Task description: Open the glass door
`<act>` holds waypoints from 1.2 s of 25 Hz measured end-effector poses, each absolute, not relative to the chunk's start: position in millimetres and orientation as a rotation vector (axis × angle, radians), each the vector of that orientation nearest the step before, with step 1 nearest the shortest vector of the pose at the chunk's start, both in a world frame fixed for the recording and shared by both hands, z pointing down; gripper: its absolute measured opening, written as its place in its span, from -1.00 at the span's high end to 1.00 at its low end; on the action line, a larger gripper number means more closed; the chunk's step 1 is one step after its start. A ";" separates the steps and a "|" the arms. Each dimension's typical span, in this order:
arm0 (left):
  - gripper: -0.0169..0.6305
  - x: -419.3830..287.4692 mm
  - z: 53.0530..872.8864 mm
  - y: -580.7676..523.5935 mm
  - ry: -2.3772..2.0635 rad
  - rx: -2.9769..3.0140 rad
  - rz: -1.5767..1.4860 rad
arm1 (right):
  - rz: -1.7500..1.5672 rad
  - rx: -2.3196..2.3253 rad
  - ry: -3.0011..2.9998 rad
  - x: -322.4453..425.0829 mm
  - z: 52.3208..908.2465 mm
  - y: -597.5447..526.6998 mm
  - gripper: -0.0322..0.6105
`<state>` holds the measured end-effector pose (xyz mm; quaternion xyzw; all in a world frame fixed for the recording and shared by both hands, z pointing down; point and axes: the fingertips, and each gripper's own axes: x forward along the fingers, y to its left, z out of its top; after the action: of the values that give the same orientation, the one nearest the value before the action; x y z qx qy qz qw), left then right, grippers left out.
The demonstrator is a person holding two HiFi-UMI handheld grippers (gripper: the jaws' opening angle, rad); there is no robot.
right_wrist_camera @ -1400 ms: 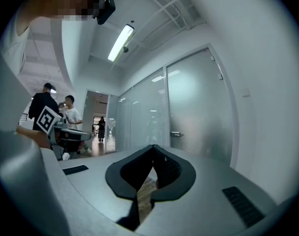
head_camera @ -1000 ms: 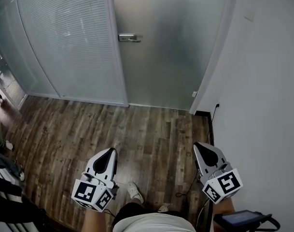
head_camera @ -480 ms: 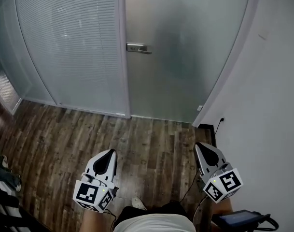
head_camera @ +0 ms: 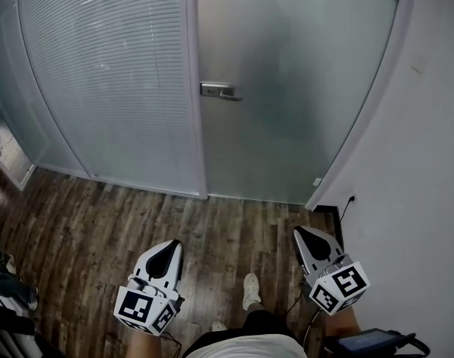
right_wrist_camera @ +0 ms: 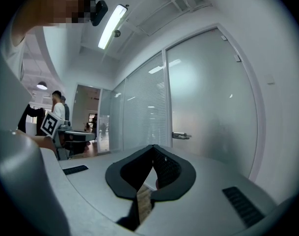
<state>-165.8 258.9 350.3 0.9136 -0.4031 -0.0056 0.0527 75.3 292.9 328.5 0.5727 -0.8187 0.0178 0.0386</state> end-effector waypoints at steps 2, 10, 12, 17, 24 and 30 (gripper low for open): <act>0.95 -162.2 350.1 240.0 -1.236 2.779 -0.018 | 0.050 1.752 -2.527 77.6 328.6 273.6 0.89; 0.95 -113.3 334.1 144.4 -1.248 2.795 -0.018 | 0.033 1.717 -2.571 120.4 315.0 173.2 0.89; 0.95 -98.3 333.3 123.0 -1.259 2.793 -0.012 | 0.032 1.708 -2.586 134.7 314.5 149.7 0.89; 0.95 -59.5 328.2 64.8 -1.293 2.762 -0.005 | 0.066 1.678 -2.622 176.1 313.3 85.4 0.89; 0.95 -20.7 328.5 6.9 -1.341 2.719 0.019 | 0.113 1.578 -2.687 204.8 317.7 18.5 0.89; 0.95 -0.1 314.8 -27.9 -1.342 2.701 0.029 | 0.152 1.521 -2.703 215.5 313.1 -15.8 0.89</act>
<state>-0.1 -27.9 314.8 0.8937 -0.4442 0.0097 0.0628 215.5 -15.8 313.1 0.4898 -0.8703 0.0489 0.0180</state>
